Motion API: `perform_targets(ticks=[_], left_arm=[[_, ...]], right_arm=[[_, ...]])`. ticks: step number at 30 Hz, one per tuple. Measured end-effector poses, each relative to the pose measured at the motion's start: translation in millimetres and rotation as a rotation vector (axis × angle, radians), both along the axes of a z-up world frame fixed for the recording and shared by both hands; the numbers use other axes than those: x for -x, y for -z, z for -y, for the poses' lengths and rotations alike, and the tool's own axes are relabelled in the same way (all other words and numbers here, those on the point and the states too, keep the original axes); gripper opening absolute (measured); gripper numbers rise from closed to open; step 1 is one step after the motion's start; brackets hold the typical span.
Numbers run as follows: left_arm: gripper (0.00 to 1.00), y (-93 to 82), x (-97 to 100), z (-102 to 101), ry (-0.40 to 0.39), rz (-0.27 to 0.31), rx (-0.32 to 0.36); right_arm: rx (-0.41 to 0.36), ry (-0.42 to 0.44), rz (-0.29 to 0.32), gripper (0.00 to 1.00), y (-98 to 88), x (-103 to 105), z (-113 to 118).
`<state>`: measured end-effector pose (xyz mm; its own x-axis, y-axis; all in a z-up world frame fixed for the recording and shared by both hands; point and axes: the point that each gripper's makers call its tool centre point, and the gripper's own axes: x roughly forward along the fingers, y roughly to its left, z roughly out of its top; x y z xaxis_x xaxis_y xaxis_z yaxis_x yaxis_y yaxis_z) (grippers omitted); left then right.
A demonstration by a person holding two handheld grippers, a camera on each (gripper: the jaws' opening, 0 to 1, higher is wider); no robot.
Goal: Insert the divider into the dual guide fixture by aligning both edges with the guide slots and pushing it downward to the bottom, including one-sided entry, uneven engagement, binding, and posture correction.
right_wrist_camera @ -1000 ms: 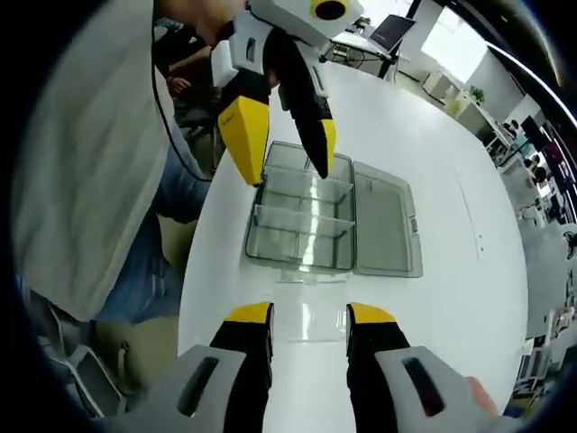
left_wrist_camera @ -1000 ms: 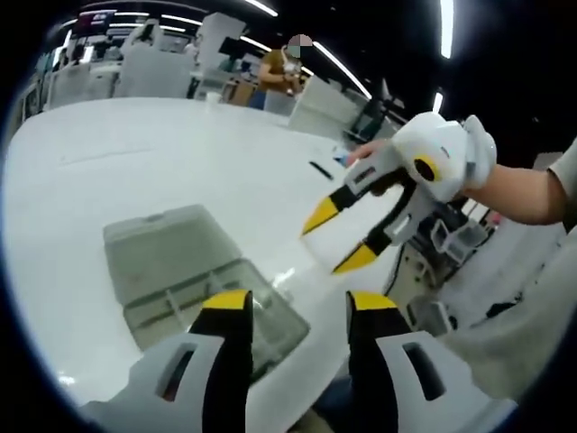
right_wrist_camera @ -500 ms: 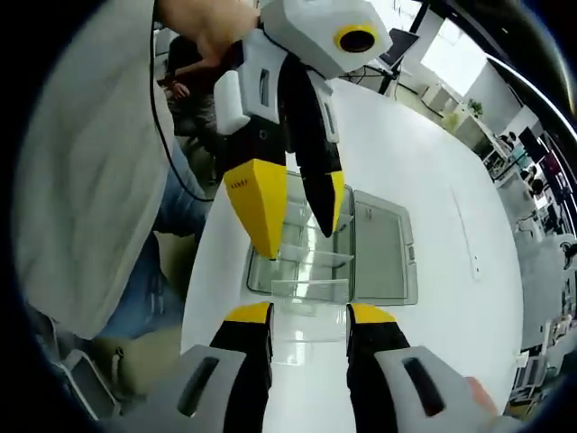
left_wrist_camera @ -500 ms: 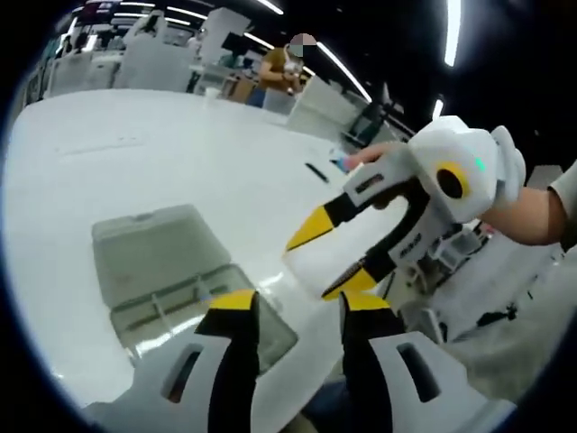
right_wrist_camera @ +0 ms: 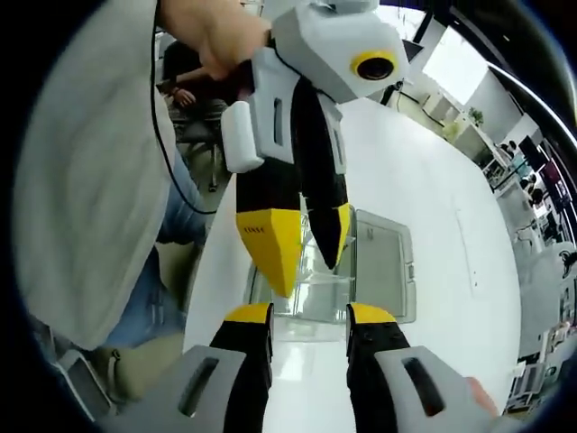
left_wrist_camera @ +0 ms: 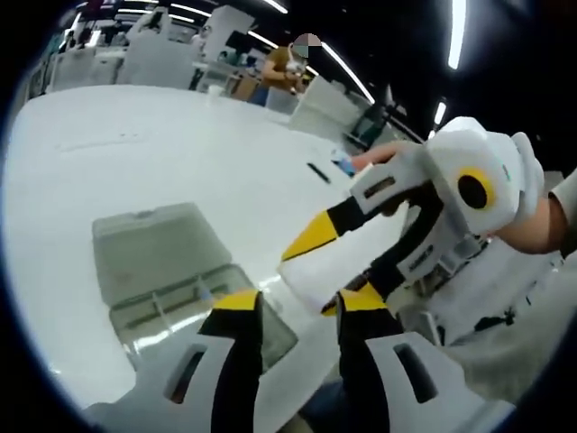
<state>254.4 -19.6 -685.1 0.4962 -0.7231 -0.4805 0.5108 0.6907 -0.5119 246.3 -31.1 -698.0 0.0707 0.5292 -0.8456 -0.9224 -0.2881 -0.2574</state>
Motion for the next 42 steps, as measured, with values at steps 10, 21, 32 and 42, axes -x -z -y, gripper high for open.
perform_targets(ticks=[10, 21, 32, 42], left_arm=[[0.22, 1.3, -0.9, -3.1, -0.034, -0.035, 0.036], [0.15, 1.7, -2.7, -4.2, -0.065, -0.072, 0.074], [0.04, 1.1, -3.1, -5.2, -0.094, -0.116, 0.122], [0.01, -0.5, -2.3, -3.8, -0.111, -0.150, 0.160]], right_arm=[[-0.018, -0.001, 0.012, 0.27, -4.2, 1.2, -6.1], [-0.035, -0.003, 0.036, 0.27, -8.1, 1.2, -12.4], [-0.044, 0.001, 0.049, 0.27, -11.3, -0.1, -14.8], [-0.048, 0.004, 0.060, 0.27, -12.8, 0.0, -15.6]])
